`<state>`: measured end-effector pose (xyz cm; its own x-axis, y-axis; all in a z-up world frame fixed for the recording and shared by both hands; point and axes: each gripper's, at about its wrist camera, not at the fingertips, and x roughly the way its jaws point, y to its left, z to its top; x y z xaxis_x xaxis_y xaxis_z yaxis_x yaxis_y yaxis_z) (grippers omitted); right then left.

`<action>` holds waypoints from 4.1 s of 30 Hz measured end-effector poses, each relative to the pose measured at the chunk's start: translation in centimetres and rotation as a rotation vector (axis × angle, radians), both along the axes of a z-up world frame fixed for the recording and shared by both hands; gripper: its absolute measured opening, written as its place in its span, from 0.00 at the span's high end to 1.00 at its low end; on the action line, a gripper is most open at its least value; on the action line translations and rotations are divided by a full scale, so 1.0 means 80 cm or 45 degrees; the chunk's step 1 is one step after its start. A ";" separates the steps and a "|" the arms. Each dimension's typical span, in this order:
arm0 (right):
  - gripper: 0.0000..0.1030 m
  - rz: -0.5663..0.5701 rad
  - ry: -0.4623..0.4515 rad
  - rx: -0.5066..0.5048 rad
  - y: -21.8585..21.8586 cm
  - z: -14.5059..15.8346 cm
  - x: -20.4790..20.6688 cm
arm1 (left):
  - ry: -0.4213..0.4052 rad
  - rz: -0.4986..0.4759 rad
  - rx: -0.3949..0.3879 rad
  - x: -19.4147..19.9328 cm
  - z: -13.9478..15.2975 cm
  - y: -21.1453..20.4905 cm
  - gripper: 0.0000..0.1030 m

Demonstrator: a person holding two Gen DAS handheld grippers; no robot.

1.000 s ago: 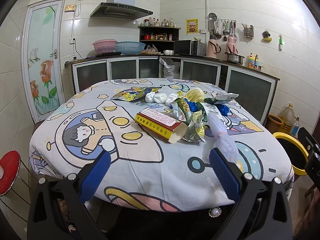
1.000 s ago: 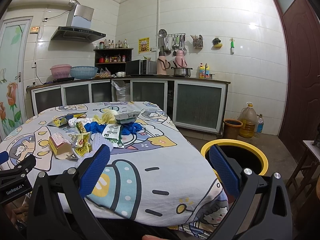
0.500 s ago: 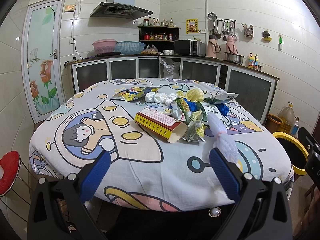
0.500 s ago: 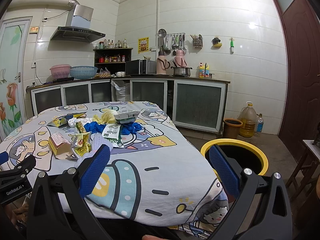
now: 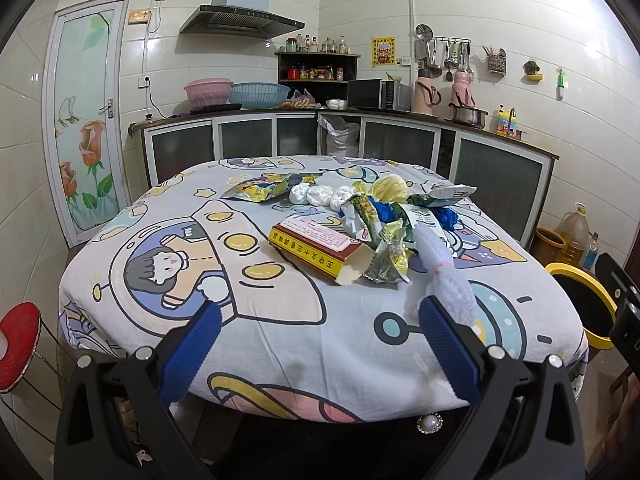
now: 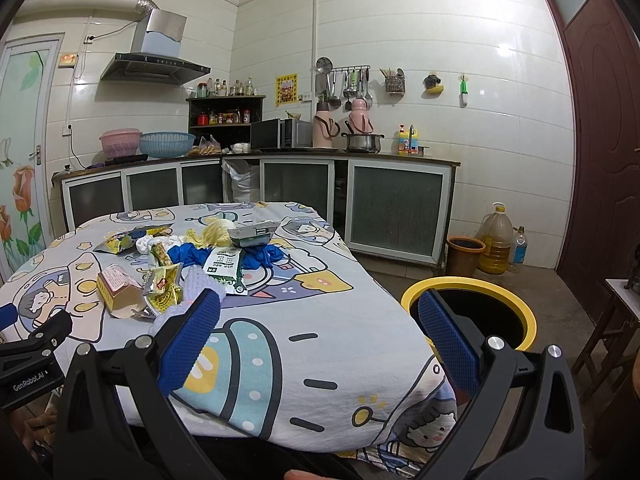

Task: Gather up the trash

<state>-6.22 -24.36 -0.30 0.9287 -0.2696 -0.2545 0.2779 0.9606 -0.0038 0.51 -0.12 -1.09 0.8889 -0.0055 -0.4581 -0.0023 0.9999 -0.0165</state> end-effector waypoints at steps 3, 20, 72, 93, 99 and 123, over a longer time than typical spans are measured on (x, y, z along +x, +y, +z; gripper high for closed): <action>0.07 -0.001 0.000 0.000 0.000 0.000 0.000 | 0.000 0.001 -0.002 0.000 0.000 0.000 0.07; 0.07 -0.051 0.018 0.072 -0.026 0.006 0.009 | 0.014 -0.014 -0.037 -0.004 -0.013 0.005 0.07; 0.07 0.431 0.428 0.404 -0.090 0.018 0.307 | 0.488 -0.316 0.063 0.214 -0.022 0.030 0.07; 0.07 0.764 0.737 0.689 -0.112 0.001 0.479 | 0.671 -0.184 0.060 0.256 -0.057 0.024 0.07; 0.09 0.814 0.845 0.725 -0.095 -0.019 0.499 | 0.711 -0.197 0.026 0.277 -0.063 0.026 0.07; 0.73 0.708 0.749 0.593 -0.112 0.012 0.467 | 0.564 -0.138 -0.129 0.267 -0.033 0.085 0.94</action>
